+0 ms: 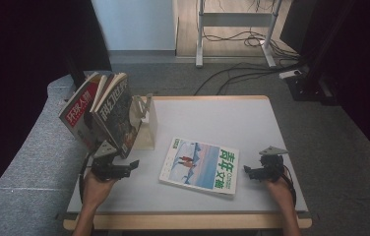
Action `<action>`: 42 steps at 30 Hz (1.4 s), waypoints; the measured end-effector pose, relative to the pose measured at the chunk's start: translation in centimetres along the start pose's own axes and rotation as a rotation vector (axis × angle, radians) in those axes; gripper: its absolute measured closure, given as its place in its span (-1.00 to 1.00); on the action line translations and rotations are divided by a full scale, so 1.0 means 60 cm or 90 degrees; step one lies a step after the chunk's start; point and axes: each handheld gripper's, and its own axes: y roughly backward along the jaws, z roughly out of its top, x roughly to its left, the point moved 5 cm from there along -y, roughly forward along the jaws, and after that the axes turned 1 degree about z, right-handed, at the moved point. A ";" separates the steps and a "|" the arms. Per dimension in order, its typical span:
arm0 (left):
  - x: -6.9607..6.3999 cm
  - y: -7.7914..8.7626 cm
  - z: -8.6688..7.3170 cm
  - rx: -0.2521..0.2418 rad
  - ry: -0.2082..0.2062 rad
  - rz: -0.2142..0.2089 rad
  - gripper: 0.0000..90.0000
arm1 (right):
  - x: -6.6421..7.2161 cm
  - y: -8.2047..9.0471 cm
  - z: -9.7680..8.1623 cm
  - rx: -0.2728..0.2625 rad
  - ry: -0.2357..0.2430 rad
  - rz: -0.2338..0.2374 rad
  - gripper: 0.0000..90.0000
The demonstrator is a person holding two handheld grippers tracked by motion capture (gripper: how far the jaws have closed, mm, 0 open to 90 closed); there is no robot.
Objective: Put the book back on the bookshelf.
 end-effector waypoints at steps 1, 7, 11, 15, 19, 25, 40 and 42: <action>-0.002 -0.007 -0.004 0.001 0.004 -0.007 -0.71 | 0.000 0.000 0.000 0.000 0.000 0.000 -0.98; -0.015 -0.055 -0.030 0.043 -0.009 -0.029 -0.92 | 0.000 0.000 0.000 0.000 0.000 0.000 -0.98; -0.019 -0.079 -0.041 0.075 -0.030 -0.018 -1.00 | 0.000 0.000 0.000 0.000 0.001 0.000 -0.98; -0.020 -0.108 -0.054 0.105 -0.031 -0.011 -1.00 | 0.000 0.000 0.000 0.000 0.001 0.000 -0.98; -0.019 -0.120 -0.064 0.130 -0.042 0.011 -1.00 | 0.000 0.000 0.000 0.000 0.000 0.000 -0.98; -0.020 -0.120 -0.065 0.130 -0.044 0.013 -1.00 | 0.000 0.000 0.000 0.000 0.000 -0.001 -0.98; -0.019 -0.120 -0.065 0.128 -0.041 0.012 -1.00 | 0.002 0.002 0.000 0.000 0.000 -0.003 -0.94; -0.019 -0.119 -0.065 0.126 -0.040 0.004 -1.00 | 0.003 0.003 0.000 -0.002 0.003 -0.003 -0.91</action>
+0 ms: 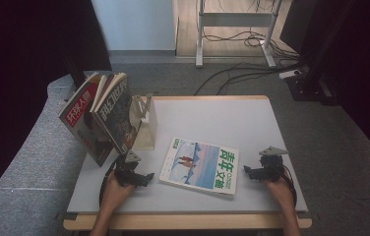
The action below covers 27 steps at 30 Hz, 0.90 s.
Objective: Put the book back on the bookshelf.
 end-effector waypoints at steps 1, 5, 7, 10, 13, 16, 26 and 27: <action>0.000 0.001 0.000 -0.003 0.002 -0.004 -1.00 | 0.001 0.001 0.000 0.000 -0.002 0.000 -0.89; 0.002 0.006 0.000 -0.017 0.010 -0.024 -1.00 | 0.005 0.001 0.001 -0.001 -0.002 0.004 -0.97; -0.001 0.006 0.000 -0.015 0.002 -0.030 -1.00 | 0.008 0.001 0.004 -0.005 -0.005 0.007 -1.00; -0.008 0.004 0.003 -0.011 -0.019 -0.031 -1.00 | 0.014 0.005 0.012 -0.016 -0.002 0.012 -1.00; -0.017 0.003 0.011 -0.011 -0.030 -0.040 -1.00 | 0.021 0.010 0.022 -0.030 0.003 0.020 -1.00; -0.027 0.005 0.023 -0.020 -0.040 -0.049 -1.00 | 0.030 0.014 0.033 -0.041 0.009 0.029 -1.00; -0.057 -0.011 0.061 -0.027 -0.071 -0.089 -1.00 | 0.060 -0.004 0.056 -0.042 0.026 0.058 -1.00; -0.057 -0.011 0.061 -0.027 -0.071 -0.089 -1.00 | 0.062 -0.007 0.057 -0.041 0.026 0.062 -1.00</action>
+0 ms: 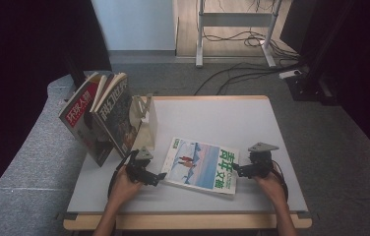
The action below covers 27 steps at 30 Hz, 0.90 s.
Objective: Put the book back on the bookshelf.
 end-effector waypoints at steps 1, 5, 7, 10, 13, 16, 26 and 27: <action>-0.006 -0.008 0.005 0.004 -0.003 -0.014 -1.00 | 0.002 -0.004 0.001 0.000 0.000 0.005 -1.00; -0.016 -0.020 0.013 0.008 -0.007 -0.033 -1.00 | 0.011 -0.019 0.003 0.004 -0.001 0.031 -1.00; -0.018 -0.025 0.016 0.011 -0.009 -0.038 -1.00 | 0.017 -0.024 0.003 0.007 0.000 0.038 -1.00; -0.024 -0.033 0.022 0.015 -0.012 -0.048 -1.00 | 0.023 -0.031 0.003 0.012 0.003 0.044 -1.00; -0.031 -0.042 0.025 0.023 -0.020 -0.054 -1.00 | 0.029 -0.036 0.003 0.010 0.001 0.053 -1.00; -0.040 -0.051 0.026 0.019 -0.016 -0.072 -1.00 | 0.035 -0.040 0.004 0.009 0.001 0.063 -1.00; -0.049 -0.054 0.027 0.009 0.004 -0.053 -1.00 | 0.038 -0.044 0.003 0.007 -0.012 0.063 -1.00; -0.050 -0.054 0.027 0.011 0.006 -0.051 -1.00 | 0.038 -0.045 0.004 0.008 -0.012 0.064 -1.00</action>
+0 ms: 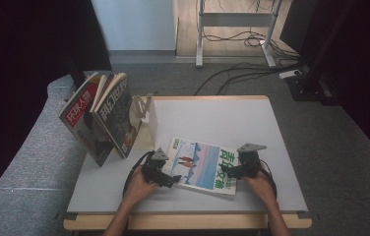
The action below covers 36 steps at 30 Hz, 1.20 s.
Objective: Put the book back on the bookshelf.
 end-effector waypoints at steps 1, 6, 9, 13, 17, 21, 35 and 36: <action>-0.001 0.000 0.000 0.000 0.002 0.002 -1.00 | 0.000 0.000 0.000 0.001 0.001 0.001 -1.00; -0.008 0.003 -0.005 -0.001 0.009 0.004 -1.00 | -0.003 -0.003 0.004 0.013 0.009 0.010 -1.00; -0.014 0.006 -0.009 0.002 0.012 0.005 -1.00 | -0.004 -0.007 0.009 0.019 0.011 0.013 -1.00; -0.024 0.013 -0.016 0.007 0.011 0.004 -1.00 | -0.006 -0.015 0.016 0.021 0.017 0.018 -1.00; -0.037 0.021 -0.025 0.011 0.009 0.002 -1.00 | -0.007 -0.026 0.026 0.024 0.021 0.022 -1.00; -0.053 0.028 -0.035 0.014 0.008 0.005 -1.00 | -0.007 -0.036 0.036 0.031 0.028 0.028 -1.00; -0.053 0.049 -0.027 0.015 -0.048 0.011 -0.96 | 0.002 -0.043 0.046 0.018 0.048 0.007 -0.99; -0.050 0.049 -0.023 0.013 -0.051 0.013 -0.97 | 0.004 -0.041 0.045 0.017 0.053 0.005 -0.99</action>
